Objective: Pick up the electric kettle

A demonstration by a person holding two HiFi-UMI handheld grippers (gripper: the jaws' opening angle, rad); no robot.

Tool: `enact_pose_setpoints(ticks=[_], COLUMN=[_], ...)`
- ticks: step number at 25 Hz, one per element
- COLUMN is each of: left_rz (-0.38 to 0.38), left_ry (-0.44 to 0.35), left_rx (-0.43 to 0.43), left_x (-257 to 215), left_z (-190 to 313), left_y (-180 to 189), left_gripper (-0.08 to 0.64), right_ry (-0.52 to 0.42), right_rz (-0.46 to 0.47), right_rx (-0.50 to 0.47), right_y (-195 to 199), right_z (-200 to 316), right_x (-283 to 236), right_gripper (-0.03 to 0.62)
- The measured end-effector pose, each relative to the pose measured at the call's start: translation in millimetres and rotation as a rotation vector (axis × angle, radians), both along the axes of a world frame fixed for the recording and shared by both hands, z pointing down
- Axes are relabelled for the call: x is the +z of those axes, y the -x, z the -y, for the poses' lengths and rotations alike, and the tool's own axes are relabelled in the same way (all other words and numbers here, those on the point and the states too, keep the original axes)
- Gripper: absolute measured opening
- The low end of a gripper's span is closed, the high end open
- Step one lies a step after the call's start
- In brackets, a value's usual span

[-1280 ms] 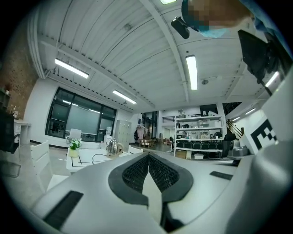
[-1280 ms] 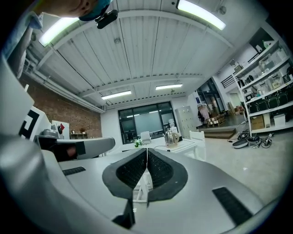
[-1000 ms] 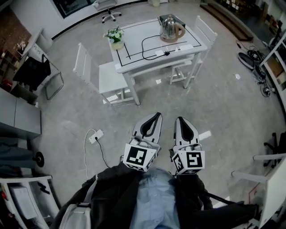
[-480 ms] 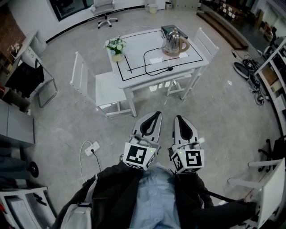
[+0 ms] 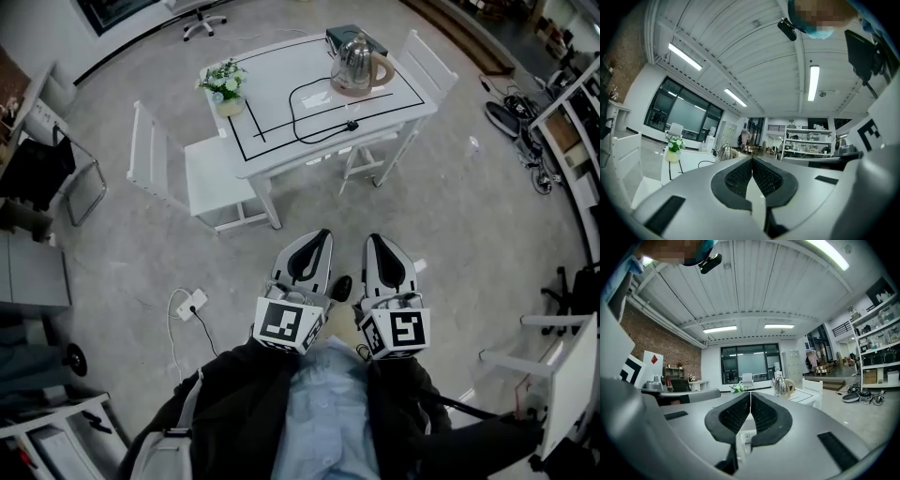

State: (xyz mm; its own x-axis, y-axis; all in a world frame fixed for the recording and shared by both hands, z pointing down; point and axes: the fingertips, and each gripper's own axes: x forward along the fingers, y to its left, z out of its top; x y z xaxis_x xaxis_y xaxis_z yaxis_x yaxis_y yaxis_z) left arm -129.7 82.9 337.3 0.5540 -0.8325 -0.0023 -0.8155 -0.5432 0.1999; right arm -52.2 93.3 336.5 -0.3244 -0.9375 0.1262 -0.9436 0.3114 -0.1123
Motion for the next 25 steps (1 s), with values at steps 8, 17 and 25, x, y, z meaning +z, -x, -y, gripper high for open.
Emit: enact_pose_setpoints(ticks=[8,17,25], left_rz=[0.042,0.088,0.124], left_ry=[0.005,0.033,0.003], left_rx=[-0.023,-0.028,-0.008], left_x=[4.7,9.3,-5.1], left_z=[40.3,105.9,164.0], left_y=[-4.5,-33.5,-82.1], left_gripper=[0.009,0.009,0.009], right_ry=[0.019,0.033,-0.006], right_rz=[0.028,0.068,0.106], right_rx=[-0.017,-0.013,-0.016], right_y=[-6.9,-38.6,-83.4], right_z=[43.4,109.2,169.3], right_x=[10.8,15.8,3.4], right_gripper=[0.018,0.018,0.018])
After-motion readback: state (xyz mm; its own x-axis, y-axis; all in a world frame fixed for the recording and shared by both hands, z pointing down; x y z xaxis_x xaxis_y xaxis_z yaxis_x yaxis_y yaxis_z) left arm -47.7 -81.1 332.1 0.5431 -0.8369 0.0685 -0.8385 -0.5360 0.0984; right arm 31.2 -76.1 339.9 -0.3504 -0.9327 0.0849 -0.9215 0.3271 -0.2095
